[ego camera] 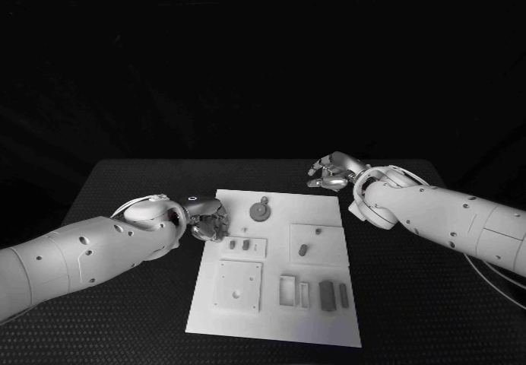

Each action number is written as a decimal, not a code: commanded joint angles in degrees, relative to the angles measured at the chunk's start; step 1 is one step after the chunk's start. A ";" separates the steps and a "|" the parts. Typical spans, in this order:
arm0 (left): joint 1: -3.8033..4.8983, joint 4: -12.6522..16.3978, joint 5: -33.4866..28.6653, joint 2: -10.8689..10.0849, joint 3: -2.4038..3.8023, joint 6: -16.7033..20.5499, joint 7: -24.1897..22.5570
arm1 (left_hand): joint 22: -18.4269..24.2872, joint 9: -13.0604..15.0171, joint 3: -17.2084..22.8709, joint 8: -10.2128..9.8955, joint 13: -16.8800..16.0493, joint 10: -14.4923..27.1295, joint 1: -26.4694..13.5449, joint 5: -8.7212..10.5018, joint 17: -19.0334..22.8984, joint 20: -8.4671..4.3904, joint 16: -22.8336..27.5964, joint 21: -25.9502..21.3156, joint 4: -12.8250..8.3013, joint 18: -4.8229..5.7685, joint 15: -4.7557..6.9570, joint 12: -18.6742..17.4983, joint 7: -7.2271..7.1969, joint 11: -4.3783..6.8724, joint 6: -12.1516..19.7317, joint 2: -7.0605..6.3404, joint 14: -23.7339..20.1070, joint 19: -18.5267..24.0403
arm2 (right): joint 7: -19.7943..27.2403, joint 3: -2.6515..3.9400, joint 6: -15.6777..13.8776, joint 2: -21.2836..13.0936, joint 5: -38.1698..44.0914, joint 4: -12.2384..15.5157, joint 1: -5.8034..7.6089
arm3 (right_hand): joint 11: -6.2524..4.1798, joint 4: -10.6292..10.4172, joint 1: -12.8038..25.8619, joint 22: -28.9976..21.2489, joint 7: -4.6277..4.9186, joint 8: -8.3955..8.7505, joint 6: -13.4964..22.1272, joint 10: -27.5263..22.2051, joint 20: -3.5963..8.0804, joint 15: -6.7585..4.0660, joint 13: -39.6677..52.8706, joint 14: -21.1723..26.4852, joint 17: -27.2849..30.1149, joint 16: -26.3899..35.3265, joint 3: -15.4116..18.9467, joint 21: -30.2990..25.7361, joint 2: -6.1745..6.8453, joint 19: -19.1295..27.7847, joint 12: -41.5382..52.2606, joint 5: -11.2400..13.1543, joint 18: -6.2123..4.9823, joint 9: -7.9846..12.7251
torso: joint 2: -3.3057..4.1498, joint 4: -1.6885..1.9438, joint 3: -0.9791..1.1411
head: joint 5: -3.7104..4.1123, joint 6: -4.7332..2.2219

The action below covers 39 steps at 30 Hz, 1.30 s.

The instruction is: Assemble the parts on the task board

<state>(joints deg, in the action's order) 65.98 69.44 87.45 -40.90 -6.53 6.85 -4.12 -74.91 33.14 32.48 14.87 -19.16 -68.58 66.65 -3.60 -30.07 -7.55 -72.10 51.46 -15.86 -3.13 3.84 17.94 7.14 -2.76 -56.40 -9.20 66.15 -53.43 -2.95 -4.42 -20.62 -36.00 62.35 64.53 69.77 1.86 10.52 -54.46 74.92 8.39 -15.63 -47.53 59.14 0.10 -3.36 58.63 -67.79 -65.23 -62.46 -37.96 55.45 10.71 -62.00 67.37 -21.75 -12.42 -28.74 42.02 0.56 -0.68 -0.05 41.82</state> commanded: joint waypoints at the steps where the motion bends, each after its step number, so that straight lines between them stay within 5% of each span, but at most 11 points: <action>1: -0.28 -0.38 1.34 0.29 -0.07 -0.15 0.55 | -0.67 -0.05 0.05 0.24 -0.25 -0.02 0.09 -0.41 -0.14 -1.84 -0.33 -0.36 -0.19 -1.04 0.32 0.86 -0.16 0.55 -0.44 0.34 -0.11 0.22 | 0.44 0.01 0.41 0.00 0.26 0.04 0.00 | 0.93 0.40 0.36 1.04 0.79 -0.26 -1.29 -6.55 0.33 -0.03 -0.10 0.51 0.10 -0.30 -0.05 -0.28 -0.12 0.08 0.28 -0.36 -2.58 0.10 | 0.02 -0.03 -0.01 | 0.10 0.04; 25: -0.40 -1.05 0.47 0.99 -0.17 -0.80 0.55 | -0.77 -0.38 -0.10 0.11 -3.00 2.48 -2.58 -0.72 -0.07 -2.36 -1.22 -0.56 1.65 -0.75 0.62 5.57 -0.26 0.83 -0.75 2.40 -0.03 -0.28 | 0.44 0.01 0.43 -0.02 0.26 0.08 0.00 | 0.93 0.39 0.37 1.04 0.79 -0.26 -1.30 -6.54 0.33 -0.03 -0.12 0.50 0.11 -0.32 -0.04 -0.28 -0.13 0.07 0.30 -0.36 -2.57 0.10 | 0.00 0.00 0.05 | 0.19 0.14; 30: -0.40 -1.20 0.47 1.03 -0.17 -1.21 0.60 | -0.93 -0.39 0.43 0.23 -3.40 3.02 -2.39 -1.03 -0.06 -2.38 -1.46 -0.58 1.38 -0.70 0.66 6.47 -0.42 0.86 -1.08 5.16 -0.15 -0.07 | 0.45 0.01 0.46 -0.03 0.26 0.06 0.00 | 0.93 0.39 0.37 1.04 0.79 -0.26 -1.30 -6.54 0.33 -0.03 -0.12 0.50 0.11 -0.32 -0.04 -0.28 -0.12 0.07 0.30 -0.36 -2.57 0.10 | -0.01 0.00 0.06 | 0.22 0.16; 39: -0.39 -1.52 0.80 1.23 -0.17 -0.80 1.20 | -1.04 -0.34 1.12 0.37 -3.68 3.55 -1.64 -1.33 -0.07 -2.38 -1.77 -0.52 -0.07 -0.61 0.66 7.29 -0.44 0.88 -1.30 8.16 -0.31 0.16 | 0.45 0.01 0.46 -0.02 0.26 0.06 0.00 | 0.93 0.39 0.37 1.04 0.79 -0.27 -1.30 -6.54 0.33 -0.03 -0.13 0.50 0.11 -0.33 -0.04 -0.28 -0.12 0.06 0.31 -0.36 -2.57 0.10 | 0.01 0.01 0.04 | 0.24 0.16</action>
<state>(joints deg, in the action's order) 65.94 68.15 87.78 -39.83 -6.44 7.14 -4.03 -74.94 32.67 33.56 15.04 -22.80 -65.40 64.89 -4.82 -30.20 -7.53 -73.67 51.24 -15.69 -3.49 4.30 25.08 6.73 -1.85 -57.22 -1.82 66.13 -53.42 -2.93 -4.42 -20.62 -36.03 62.35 64.54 69.77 1.86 10.52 -54.46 74.92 8.28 -15.63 -47.63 59.14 0.08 -3.36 58.57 -67.79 -65.19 -62.46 -37.96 55.45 10.71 -61.99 67.37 -21.75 -12.42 -28.70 42.02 0.56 -0.63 0.18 41.96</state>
